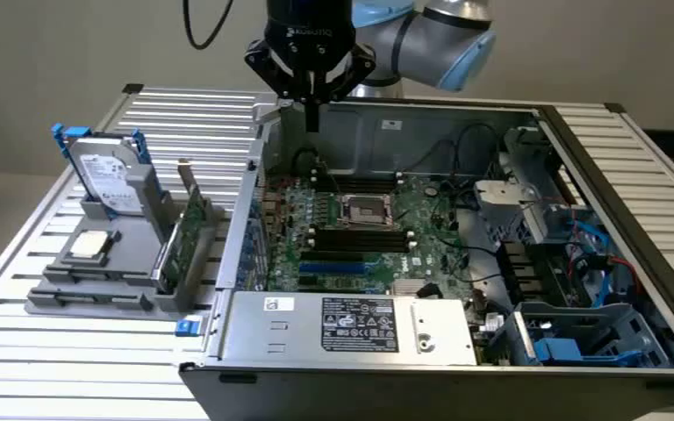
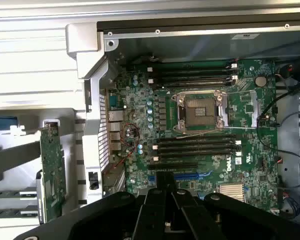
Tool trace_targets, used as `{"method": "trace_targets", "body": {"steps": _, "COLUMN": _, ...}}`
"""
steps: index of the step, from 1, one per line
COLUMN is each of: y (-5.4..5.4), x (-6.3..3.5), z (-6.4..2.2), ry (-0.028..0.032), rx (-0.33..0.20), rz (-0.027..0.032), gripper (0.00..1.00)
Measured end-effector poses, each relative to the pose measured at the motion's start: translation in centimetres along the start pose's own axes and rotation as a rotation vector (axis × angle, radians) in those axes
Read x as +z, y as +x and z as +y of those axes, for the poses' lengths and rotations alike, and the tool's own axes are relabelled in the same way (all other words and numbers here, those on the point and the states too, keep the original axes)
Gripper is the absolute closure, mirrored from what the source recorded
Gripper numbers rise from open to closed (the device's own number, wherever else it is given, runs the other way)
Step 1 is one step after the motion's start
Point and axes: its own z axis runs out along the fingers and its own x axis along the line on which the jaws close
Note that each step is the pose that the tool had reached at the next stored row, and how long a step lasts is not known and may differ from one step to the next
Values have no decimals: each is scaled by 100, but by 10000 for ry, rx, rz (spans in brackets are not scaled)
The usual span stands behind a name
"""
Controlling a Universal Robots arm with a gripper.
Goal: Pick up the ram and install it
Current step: 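Reach for the ram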
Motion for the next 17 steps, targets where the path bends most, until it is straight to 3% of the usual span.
{"method": "trace_targets", "body": {"steps": 14, "y": 1, "x": 0, "z": 0, "ry": 0, "rx": 0, "rz": 0, "gripper": 89}}
{"method": "trace_targets", "body": {"steps": 17, "y": 79, "x": 1, "z": -11, "ry": 6, "rx": 1, "rz": 31, "gripper": 89}}
